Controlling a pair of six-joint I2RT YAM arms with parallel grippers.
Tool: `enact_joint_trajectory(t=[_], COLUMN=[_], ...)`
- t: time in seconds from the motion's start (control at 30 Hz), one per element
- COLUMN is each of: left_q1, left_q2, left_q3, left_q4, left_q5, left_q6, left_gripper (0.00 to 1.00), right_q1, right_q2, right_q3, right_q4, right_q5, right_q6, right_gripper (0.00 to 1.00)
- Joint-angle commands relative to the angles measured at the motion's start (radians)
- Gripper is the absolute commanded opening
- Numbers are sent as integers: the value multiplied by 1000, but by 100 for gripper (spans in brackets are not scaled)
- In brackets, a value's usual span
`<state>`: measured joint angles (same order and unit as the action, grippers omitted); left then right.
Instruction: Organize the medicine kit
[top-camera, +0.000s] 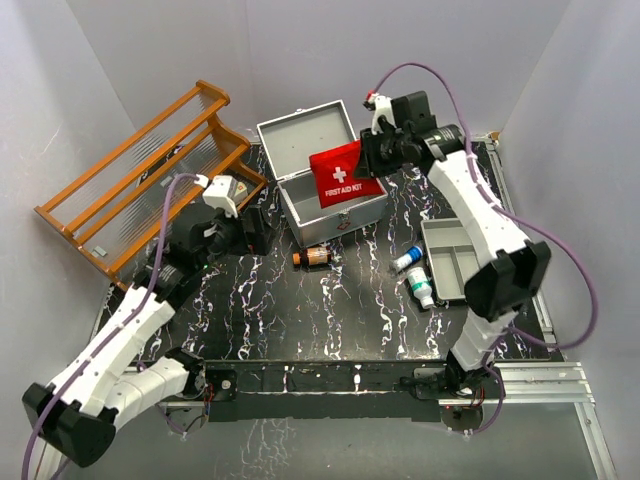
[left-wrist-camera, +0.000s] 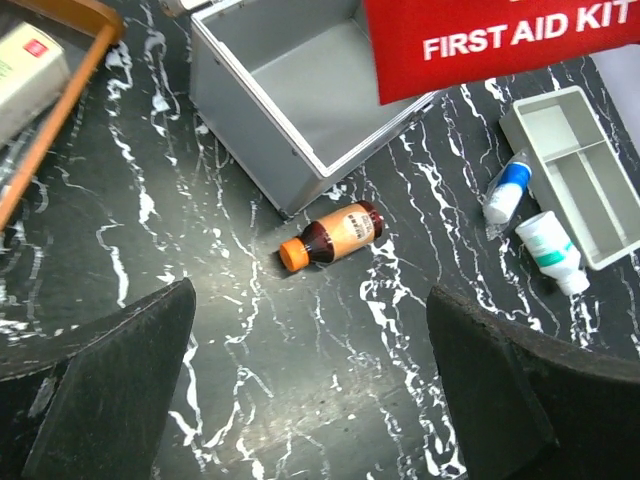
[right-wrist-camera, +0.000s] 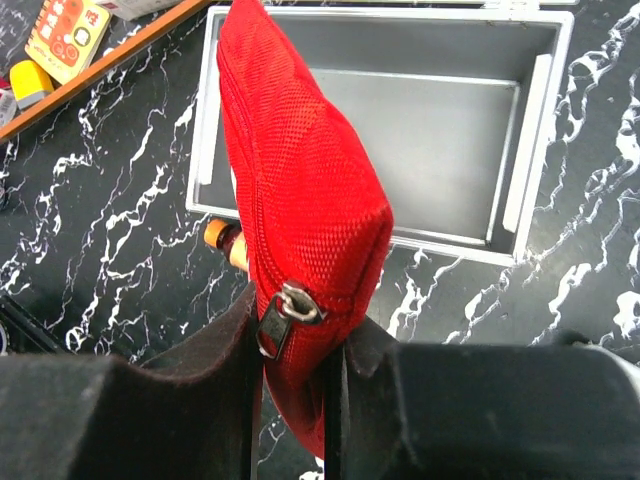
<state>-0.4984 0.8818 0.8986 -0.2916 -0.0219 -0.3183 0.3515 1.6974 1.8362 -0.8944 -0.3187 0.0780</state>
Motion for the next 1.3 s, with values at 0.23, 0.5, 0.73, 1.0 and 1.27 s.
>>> enact_joint_trajectory(t=[0.23,0.5,0.73,1.0,1.27], left_q1=[8,12,14,15,15], left_q2=[344,548,668,705,670], left_q3=[83,167,205,219,156], left_q4=[111,197,278,257,233], left_q5=[1,-17,-5,-7,14], left_q6=[-250,-291,-310,-252,-204], left_gripper=[87,62,52,39,23], right_q1=[6,6,7,7,9], right_q2=[313,377,298,187,159], right_q3=[285,278,110,-64,-92], right_q4=[-194,-196,-142,-77,-58], right_q5=[-119,-140,-164,-203,-209], right_q6=[-7,-2,-1,6,9], right_gripper=[0,0,0,0,0])
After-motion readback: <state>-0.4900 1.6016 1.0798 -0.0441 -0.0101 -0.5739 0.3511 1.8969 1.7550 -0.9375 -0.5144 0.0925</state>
